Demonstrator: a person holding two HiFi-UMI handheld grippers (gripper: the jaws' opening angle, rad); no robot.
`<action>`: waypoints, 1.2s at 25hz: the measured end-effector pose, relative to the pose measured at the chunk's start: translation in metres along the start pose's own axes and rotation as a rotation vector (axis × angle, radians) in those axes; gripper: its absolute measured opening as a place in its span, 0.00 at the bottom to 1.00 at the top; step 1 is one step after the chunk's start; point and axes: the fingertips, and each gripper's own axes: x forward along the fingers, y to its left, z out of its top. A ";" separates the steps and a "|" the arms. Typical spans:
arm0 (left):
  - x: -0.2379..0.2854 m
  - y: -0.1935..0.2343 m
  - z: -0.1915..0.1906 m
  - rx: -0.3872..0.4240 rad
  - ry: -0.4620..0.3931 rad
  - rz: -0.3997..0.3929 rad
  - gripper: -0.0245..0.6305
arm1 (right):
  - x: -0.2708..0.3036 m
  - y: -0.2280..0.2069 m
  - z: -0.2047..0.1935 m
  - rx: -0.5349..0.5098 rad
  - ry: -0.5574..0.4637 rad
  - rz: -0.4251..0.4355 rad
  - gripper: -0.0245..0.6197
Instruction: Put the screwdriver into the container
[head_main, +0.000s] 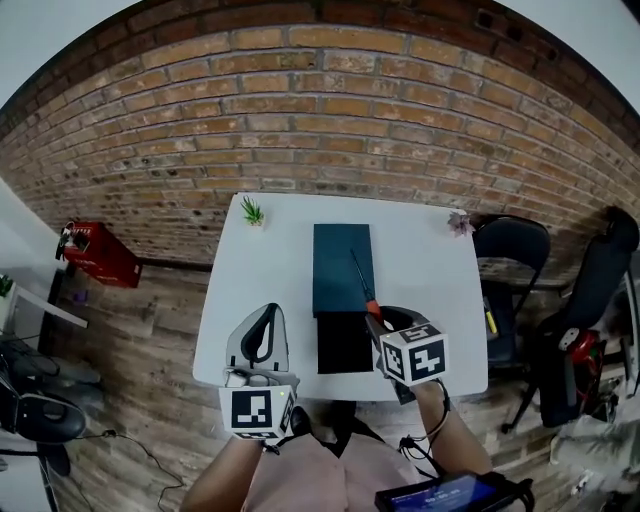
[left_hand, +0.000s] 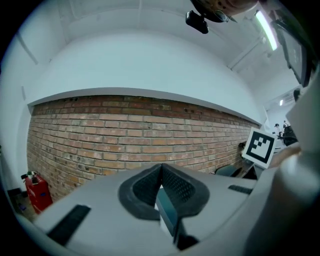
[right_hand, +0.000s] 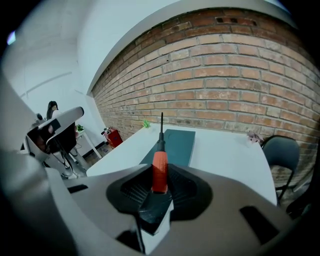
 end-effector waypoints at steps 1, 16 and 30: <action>-0.001 0.000 -0.001 -0.005 -0.001 -0.010 0.06 | -0.001 0.002 -0.006 0.004 0.010 -0.005 0.19; -0.018 -0.007 -0.051 -0.059 0.082 -0.091 0.06 | 0.010 0.032 -0.107 0.014 0.225 -0.036 0.19; -0.024 0.008 -0.061 -0.078 0.093 -0.076 0.06 | 0.021 0.036 -0.138 -0.017 0.388 -0.042 0.19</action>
